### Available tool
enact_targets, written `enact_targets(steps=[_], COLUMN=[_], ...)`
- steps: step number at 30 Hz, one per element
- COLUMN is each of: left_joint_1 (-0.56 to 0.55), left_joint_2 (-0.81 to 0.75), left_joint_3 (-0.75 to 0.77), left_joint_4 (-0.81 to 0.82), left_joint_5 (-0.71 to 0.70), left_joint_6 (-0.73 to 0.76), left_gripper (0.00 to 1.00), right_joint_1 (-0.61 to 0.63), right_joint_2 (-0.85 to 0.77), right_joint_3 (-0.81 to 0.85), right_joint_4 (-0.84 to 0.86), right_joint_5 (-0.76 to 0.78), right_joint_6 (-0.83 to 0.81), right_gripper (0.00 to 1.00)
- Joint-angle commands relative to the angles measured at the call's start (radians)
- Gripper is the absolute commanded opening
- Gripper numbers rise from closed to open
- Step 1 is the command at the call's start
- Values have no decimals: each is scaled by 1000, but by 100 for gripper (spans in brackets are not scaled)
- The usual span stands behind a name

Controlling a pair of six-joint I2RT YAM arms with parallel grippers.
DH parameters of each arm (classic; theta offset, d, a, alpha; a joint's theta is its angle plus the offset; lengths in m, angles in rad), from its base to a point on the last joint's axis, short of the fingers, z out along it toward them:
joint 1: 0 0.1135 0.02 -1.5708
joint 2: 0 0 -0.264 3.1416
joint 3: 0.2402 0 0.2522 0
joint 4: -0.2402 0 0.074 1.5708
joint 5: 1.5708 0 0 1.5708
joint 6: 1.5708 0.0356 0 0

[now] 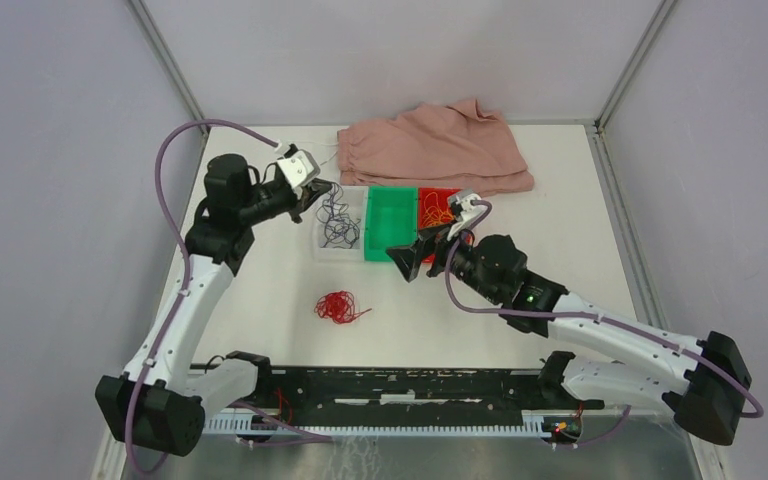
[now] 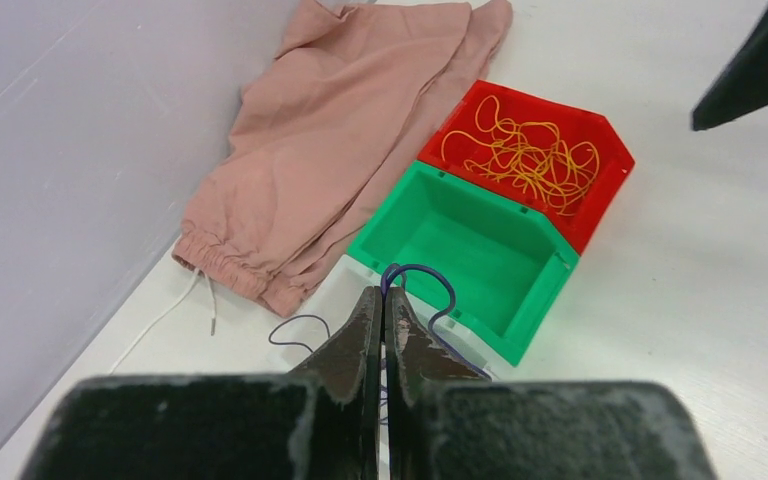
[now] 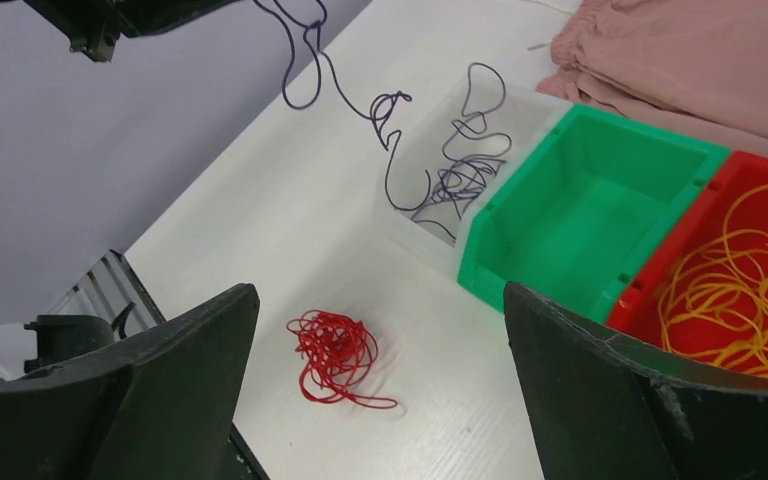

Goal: Untangle the cables

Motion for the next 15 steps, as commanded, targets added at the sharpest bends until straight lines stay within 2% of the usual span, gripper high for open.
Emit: enact_targets(steps=[1,4,11,15], left_joint_1=[-15,-23,-46,-48], left_joint_2=[55,103,207,279], left_joint_3=[12,10,-49,-18], left_joint_4=[123,137,152,172], left_joint_5=[-51,-75,-209,-292], left_joint_6=[40,68,255,268], left_gripper=[3,3,3,3], right_joint_1=[-5,-5,-5,-5], right_joint_2=[-88,-147,-301,-373], right_joint_3=[-39,-65,-100,-115], right_joint_4=[-80,-117,-243,-302], right_joint_5=[66,92,145,182], right_joint_6=[3,12,20,18], right_gripper=[99,98,97,96])
